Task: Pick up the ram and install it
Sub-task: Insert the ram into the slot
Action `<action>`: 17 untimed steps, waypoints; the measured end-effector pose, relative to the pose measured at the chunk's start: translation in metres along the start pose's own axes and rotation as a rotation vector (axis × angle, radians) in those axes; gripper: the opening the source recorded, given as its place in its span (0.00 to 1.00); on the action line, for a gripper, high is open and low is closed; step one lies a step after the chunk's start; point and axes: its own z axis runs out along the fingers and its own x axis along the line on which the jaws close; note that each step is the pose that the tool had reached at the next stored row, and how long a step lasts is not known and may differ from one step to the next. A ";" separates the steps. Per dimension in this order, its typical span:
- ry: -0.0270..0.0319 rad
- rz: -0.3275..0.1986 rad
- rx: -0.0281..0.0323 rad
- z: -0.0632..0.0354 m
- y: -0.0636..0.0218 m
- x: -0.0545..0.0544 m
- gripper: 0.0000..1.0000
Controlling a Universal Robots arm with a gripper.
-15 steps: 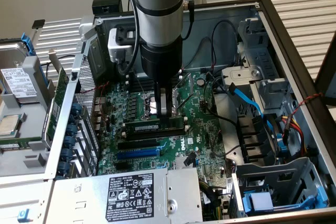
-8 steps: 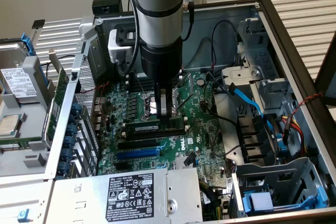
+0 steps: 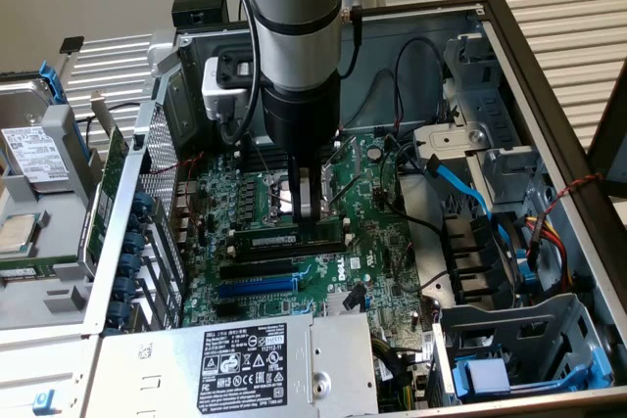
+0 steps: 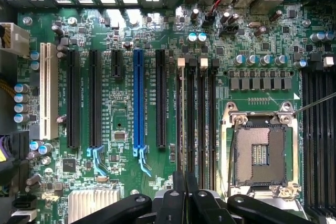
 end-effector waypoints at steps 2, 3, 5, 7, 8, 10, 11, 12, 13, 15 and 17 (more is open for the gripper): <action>0.0000 0.000 0.0004 0.0004 0.0000 0.000 0.14; 0.0001 0.000 0.0003 0.0005 0.0000 0.000 0.14; 0.0000 0.000 0.0003 0.0006 0.0002 0.000 0.20; -0.0001 0.000 0.0004 0.0007 0.0005 0.000 0.20; -0.0001 0.000 0.0004 0.0004 0.0009 0.000 0.20; -0.0001 0.000 0.0004 -0.0007 0.0018 0.000 0.20; -0.0001 0.000 0.0004 -0.0014 0.0023 0.000 0.20; -0.0002 0.000 0.0004 -0.0021 0.0028 0.000 0.20; -0.0001 0.000 0.0004 -0.0028 0.0035 0.000 0.20; -0.0001 0.000 0.0004 -0.0039 0.0047 0.000 0.20; -0.0002 0.000 0.0005 -0.0046 0.0057 0.000 0.20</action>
